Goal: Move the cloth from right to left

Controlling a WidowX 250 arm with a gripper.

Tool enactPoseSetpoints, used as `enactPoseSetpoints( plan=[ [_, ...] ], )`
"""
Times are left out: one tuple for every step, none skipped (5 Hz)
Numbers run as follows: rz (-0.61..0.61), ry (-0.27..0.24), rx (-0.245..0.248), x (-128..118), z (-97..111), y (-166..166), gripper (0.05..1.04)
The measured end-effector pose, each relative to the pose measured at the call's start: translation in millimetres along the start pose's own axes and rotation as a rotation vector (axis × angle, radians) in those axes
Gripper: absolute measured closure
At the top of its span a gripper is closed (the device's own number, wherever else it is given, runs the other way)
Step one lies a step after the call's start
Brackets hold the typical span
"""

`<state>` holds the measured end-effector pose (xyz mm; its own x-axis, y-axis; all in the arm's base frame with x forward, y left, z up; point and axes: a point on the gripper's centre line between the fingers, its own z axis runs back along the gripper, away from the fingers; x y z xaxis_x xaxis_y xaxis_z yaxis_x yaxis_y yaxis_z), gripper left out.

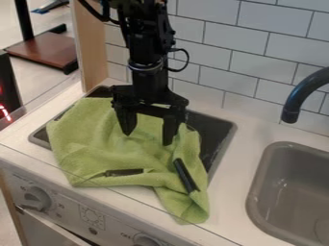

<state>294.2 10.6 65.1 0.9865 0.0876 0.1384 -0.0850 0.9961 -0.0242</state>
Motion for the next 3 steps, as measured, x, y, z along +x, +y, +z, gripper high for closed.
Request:
enactPoseSetpoints(
  plan=[
    [0.001,0.028,0.001,-4.5,-7.8,-0.6,0.084],
    [0.022,0.092,0.009,-8.3,-38.7,1.3,0.084],
    [0.045,0.082,0.021,12.9,-49.0,3.3,0.084]
  ],
)
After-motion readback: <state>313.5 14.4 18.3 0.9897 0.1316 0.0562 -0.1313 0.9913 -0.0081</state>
